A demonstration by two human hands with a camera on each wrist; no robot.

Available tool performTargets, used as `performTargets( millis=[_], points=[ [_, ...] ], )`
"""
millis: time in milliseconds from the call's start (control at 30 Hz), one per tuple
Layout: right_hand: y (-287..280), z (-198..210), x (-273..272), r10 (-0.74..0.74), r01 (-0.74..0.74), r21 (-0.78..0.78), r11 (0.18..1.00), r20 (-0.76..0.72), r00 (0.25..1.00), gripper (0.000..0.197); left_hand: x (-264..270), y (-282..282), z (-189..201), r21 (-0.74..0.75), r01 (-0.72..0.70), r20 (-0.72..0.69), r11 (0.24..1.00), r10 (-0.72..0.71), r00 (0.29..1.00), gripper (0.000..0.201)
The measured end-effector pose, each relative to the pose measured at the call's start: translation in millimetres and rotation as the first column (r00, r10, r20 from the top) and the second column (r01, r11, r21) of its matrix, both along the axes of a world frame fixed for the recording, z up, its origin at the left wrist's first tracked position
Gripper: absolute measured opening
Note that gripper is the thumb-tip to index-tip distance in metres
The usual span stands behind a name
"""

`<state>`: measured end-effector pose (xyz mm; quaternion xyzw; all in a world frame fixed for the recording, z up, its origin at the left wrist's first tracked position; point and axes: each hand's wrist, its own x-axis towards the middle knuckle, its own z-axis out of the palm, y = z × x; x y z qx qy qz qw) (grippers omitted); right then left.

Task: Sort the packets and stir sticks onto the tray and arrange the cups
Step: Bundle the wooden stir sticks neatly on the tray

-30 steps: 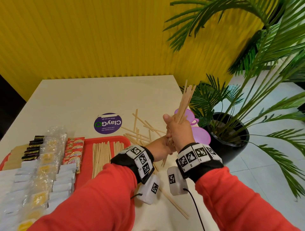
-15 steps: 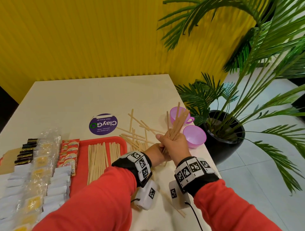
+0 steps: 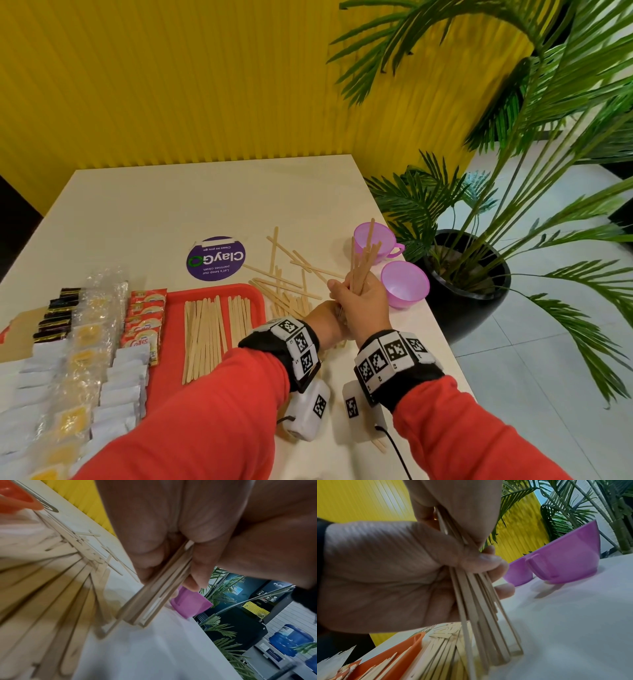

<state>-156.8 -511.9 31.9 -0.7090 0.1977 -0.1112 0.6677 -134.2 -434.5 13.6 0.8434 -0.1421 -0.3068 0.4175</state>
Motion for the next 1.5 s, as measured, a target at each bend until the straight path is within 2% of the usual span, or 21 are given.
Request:
performTargets(
  millis=[200, 333, 467, 567, 633, 733, 800, 867, 967, 1033, 1100, 1167, 1200, 1300, 1367, 1500],
  points=[
    [0.1, -3.1, 0.6, -0.015, 0.015, 0.011, 1.0, 0.006, 1.0, 0.031, -3.8, -2.8, 5.6, -0.027, -0.048, -0.029, 0.998, 0.048, 0.998, 0.044],
    [-0.5, -5.2, 1.2, -0.027, 0.027, 0.029, 0.999, 0.008, 1.0, 0.033, -2.7, -9.6, 5.8, -0.012, -0.068, -0.107, 0.998, 0.066, 0.992, 0.031],
    [-1.0, 0.5, 1.3, -0.015, 0.014, 0.033, 0.999, 0.024, 1.0, 0.032, -1.8, -9.0, 3.9, -0.092, -0.084, -0.055, 0.992, 0.079, 0.995, 0.022],
    [-2.7, 4.6, 2.0, -0.015, 0.013, 0.046, 0.999, 0.043, 0.999, 0.031, -0.5, -8.6, 6.0, -0.057, -0.068, 0.016, 0.996, 0.069, 0.997, 0.031],
    [-3.9, 4.8, 3.2, -0.027, 0.024, 0.049, 0.999, 0.049, 0.998, 0.031, -0.3, -10.6, 6.1, 0.031, -0.001, 0.023, 1.0, 0.0, 1.0, 0.035],
    [-4.4, 3.6, 6.0, -0.037, 0.035, 0.042, 0.999, 0.054, 0.998, 0.036, 0.9, -12.9, -1.6, 0.104, 0.023, -0.03, 0.994, -0.02, 0.999, 0.009],
    [-4.2, 3.9, 6.9, -0.028, 0.026, 0.042, 0.999, 0.05, 0.998, 0.038, 0.4, -11.8, -3.8, 0.105, 0.0, -0.048, 0.994, 0.006, 0.999, 0.027],
    [-4.4, 4.2, 7.0, -0.016, 0.013, 0.053, 0.998, 0.046, 0.999, 0.038, 0.2, -10.5, -3.1, 0.094, -0.026, -0.05, 0.995, 0.031, 0.998, 0.03],
    [-5.5, 2.5, 7.6, 0.012, -0.014, 0.049, 0.999, 0.052, 0.999, 0.038, -0.2, -11.3, 6.5, 0.088, -0.027, -0.048, 0.996, 0.031, 0.998, 0.005],
    [-6.7, 1.0, 8.6, 0.019, -0.02, 0.032, 0.999, 0.047, 0.999, 0.039, 3.8, -11.7, 3.7, 0.016, -0.034, -0.064, 0.999, 0.035, 0.997, 0.025],
    [-8.1, 0.1, 8.9, 0.025, -0.026, 0.019, 0.999, 0.043, 0.999, 0.039, 3.3, -12.2, 5.5, -0.044, -0.036, -0.083, 0.998, 0.032, 0.996, 0.025],
    [-9.0, 0.0, 8.5, 0.022, -0.023, 0.023, 0.999, 0.047, 0.999, 0.037, 1.6, -12.9, 6.9, 0.003, -0.018, -0.076, 1.0, 0.018, 0.997, 0.025],
    [-8.8, -0.2, 8.5, 0.02, -0.021, 0.029, 0.999, 0.047, 0.999, 0.036, 1.1, -11.8, 7.3, 0.025, -0.008, -0.065, 1.0, 0.009, 0.998, 0.033],
    [-6.3, -0.6, 9.6, 0.009, -0.012, 0.085, 0.996, 0.038, 0.999, 0.034, -0.5, -6.4, 0.9, -0.019, -0.04, -0.03, 0.999, 0.04, 0.999, 0.048],
    [-4.6, -1.2, 10.6, -0.002, -0.002, 0.126, 0.992, 0.029, 1.0, 0.034, -1.5, -3.9, -1.6, -0.037, -0.064, -0.015, 0.997, 0.063, 0.998, 0.049],
    [-3.4, -3.3, 10.9, -0.014, 0.009, 0.128, 0.992, 0.034, 0.999, 0.037, -1.0, -6.3, -1.4, -0.083, -0.155, -0.116, 0.984, 0.145, 0.983, 0.049]
  ],
)
